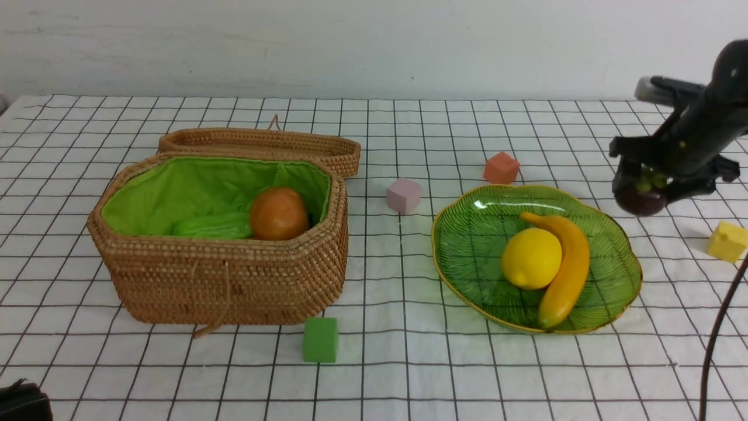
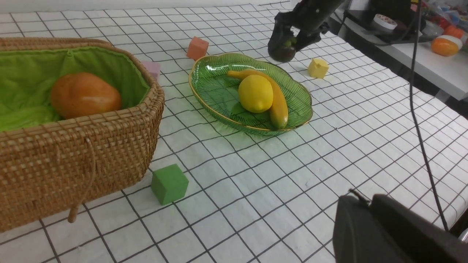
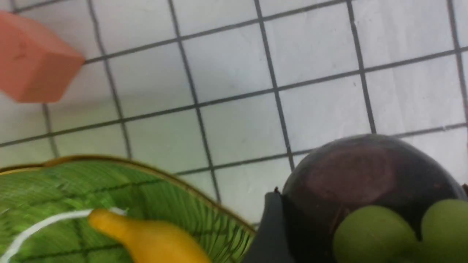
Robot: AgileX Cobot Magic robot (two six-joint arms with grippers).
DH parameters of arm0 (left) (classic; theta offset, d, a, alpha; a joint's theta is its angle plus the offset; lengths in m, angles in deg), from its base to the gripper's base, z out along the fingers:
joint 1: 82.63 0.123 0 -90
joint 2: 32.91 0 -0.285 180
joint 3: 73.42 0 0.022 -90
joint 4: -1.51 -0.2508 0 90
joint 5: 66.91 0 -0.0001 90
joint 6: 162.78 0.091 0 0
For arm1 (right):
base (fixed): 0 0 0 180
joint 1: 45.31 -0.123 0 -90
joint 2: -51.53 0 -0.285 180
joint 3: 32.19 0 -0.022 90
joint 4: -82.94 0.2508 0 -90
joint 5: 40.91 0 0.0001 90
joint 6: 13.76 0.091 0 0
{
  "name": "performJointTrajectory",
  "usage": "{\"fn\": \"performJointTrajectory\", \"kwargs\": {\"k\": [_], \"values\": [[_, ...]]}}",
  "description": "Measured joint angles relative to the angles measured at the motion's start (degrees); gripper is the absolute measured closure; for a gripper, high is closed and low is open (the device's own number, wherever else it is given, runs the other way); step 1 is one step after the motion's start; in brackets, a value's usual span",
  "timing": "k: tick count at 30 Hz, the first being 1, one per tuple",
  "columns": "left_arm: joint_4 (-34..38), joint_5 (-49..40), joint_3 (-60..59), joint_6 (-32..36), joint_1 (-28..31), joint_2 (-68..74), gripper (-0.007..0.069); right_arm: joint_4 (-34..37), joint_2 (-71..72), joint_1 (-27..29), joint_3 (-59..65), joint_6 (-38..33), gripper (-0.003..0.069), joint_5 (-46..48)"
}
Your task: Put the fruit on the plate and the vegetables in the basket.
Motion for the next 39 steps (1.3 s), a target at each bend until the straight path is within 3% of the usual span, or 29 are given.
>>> {"fn": "performJointTrajectory", "kwargs": {"k": [3,6,14,20,23,27,34,39], "values": [[0.00,0.00,0.00,0.00,0.00,0.00,0.0577,2.65,3.71,-1.80,0.46,-2.58,0.0077,2.79],[0.00,-0.37,0.00,0.00,0.00,0.00,0.0575,8.17,8.13,-7.92,3.28,-6.71,0.0077,5.34],[0.00,-3.98,0.00,0.00,0.00,0.00,0.0566,9.23,6.96,-17.93,6.80,-7.88,0.0077,4.41],[0.00,-4.69,0.00,0.00,0.00,0.00,0.0565,6.15,5.39,-20.38,6.85,-7.88,0.0071,2.24],[-0.26,-4.69,0.00,0.00,0.00,0.00,0.0565,4.63,4.99,-20.60,6.85,-7.79,-0.0012,2.18],[-0.39,-4.69,0.00,0.05,0.00,0.00,0.0565,4.15,5.47,-20.65,6.85,-6.53,-0.0017,3.11],[-1.73,-4.22,0.00,0.11,0.00,0.00,0.0565,3.45,13.36,-20.65,6.91,-6.01,0.0071,10.29],[-6.08,-2.94,-0.05,0.00,0.00,-1.62,0.0618,2.86,23.52,-20.71,8.90,-5.73,0.0232,13.33]]}}
